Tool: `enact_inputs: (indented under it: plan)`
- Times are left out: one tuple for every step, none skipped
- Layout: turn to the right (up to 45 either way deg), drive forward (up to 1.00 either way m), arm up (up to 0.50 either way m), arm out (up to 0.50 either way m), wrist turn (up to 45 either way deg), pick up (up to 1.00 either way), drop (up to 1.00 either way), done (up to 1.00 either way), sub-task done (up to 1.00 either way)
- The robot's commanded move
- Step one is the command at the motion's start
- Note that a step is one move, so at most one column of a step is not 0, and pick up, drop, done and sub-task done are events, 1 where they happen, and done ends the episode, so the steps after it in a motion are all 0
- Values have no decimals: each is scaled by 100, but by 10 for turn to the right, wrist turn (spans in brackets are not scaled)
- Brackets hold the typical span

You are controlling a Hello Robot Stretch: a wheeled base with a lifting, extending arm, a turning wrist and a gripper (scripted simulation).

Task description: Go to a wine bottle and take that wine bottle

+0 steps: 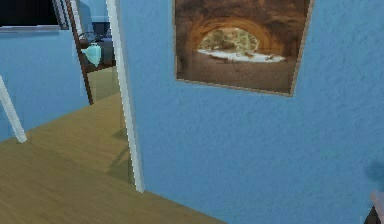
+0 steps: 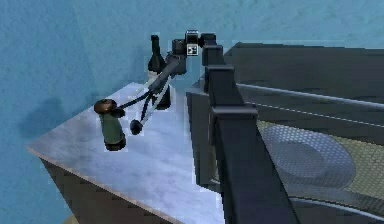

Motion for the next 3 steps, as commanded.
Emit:
enact_inputs:
  plan:
    - [0,0,0,0,450,0,0,0,0]
    - [0,0,0,0,450,0,0,0,0]
    - [0,0,0,0,90,0,0,0,0]
